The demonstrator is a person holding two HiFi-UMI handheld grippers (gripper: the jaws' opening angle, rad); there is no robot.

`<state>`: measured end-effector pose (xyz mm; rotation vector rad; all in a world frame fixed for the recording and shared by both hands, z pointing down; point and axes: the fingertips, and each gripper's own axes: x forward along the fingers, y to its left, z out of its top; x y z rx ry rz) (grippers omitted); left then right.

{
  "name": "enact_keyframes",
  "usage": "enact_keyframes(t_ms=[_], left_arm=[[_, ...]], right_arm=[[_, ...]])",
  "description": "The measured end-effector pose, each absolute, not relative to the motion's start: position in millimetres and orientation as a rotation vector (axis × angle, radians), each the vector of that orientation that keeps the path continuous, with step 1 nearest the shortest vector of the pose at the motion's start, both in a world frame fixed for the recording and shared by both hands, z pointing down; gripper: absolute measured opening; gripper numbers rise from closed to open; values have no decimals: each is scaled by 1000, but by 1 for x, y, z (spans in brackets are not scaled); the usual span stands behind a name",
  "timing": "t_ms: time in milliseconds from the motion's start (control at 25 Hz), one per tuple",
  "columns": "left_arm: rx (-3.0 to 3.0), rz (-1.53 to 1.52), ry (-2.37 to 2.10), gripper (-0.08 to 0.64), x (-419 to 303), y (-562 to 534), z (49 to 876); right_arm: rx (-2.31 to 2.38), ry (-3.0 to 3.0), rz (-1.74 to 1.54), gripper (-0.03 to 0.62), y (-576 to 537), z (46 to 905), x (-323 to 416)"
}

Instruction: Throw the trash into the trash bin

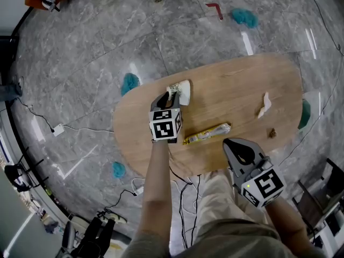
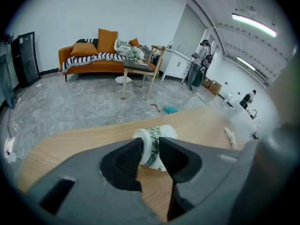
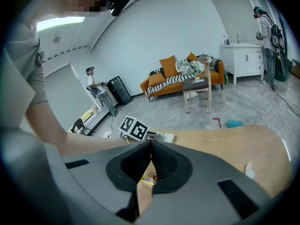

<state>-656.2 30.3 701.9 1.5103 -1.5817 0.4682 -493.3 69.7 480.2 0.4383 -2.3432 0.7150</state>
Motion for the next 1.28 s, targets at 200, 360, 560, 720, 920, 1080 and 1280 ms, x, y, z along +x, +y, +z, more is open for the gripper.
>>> enact_keyframes(t_ms=[200, 360, 560, 720, 920, 1080, 1280], left_arm=[[1494, 457, -1591, 123, -658, 39, 693], [1493, 439, -1603, 121, -659, 42, 681], [1499, 424, -1619, 120, -660, 44, 662], [1497, 408, -1627, 120, -658, 48, 646], [1503, 388, -1632, 120, -653, 51, 625], [1500, 370, -1645, 120, -650, 55, 605], [1500, 352, -1648, 120, -643, 64, 581]], right_arm=[[435, -2366, 706, 9, 69, 472, -498], [433, -2383, 692, 9, 67, 464, -499], [436, -2403, 669, 9, 66, 451, -500], [442, -2427, 642, 9, 66, 436, -501], [449, -2458, 609, 9, 62, 418, -503], [451, -2488, 579, 9, 62, 400, -503], [454, -2513, 561, 8, 64, 385, -499]])
